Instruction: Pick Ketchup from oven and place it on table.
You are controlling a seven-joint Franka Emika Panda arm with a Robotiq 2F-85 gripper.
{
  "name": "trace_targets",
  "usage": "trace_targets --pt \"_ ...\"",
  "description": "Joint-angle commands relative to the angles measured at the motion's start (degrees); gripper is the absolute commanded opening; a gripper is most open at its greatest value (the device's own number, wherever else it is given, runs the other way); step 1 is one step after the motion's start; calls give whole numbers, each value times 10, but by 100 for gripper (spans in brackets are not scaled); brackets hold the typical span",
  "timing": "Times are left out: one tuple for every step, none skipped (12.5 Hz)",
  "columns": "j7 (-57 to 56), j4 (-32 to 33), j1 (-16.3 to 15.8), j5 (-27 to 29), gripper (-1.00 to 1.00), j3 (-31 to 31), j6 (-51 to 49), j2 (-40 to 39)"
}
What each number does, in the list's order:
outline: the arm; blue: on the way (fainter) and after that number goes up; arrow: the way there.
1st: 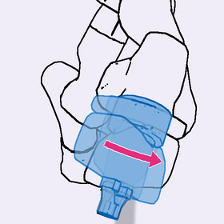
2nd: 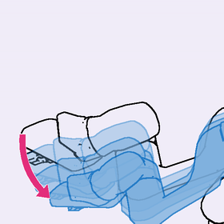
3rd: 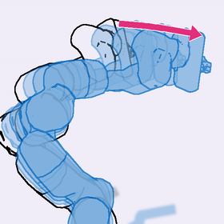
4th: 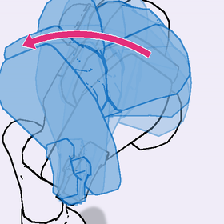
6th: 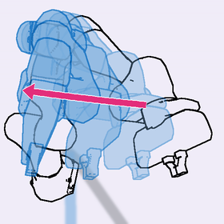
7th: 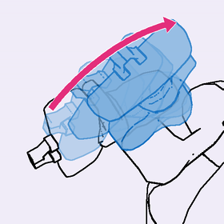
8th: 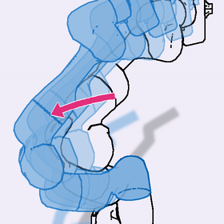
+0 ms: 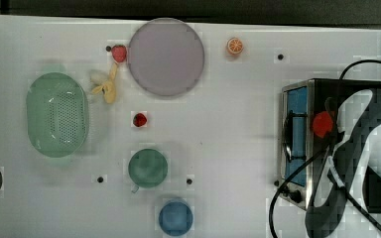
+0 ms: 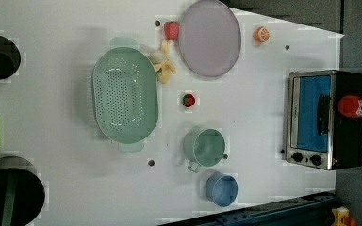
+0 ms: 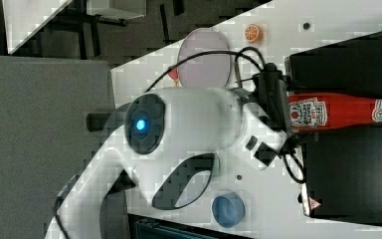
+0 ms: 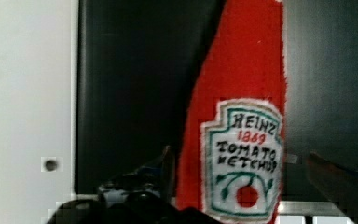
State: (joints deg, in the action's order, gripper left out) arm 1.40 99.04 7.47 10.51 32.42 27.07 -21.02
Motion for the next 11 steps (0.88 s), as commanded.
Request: trace_targets --pt "6 -8 14 20 100 -3 4 -15" --pt "7 -2 14 21 100 -2 3 -19" --pt "6 3 16 25 100 -1 5 -21" --pt "6 6 16 28 100 -3 5 -22" --pt "6 9 16 28 100 -4 8 -22" --pt "6 12 16 28 92 -4 18 -22" --pt "6 15 17 28 68 -4 27 -22" --pt "6 18 16 28 43 -6 33 -22" --pt "6 19 16 28 26 -6 35 -22" --pt "6 16 16 28 26 -6 34 -20" --pt "6 9 13 28 26 -6 34 -15"
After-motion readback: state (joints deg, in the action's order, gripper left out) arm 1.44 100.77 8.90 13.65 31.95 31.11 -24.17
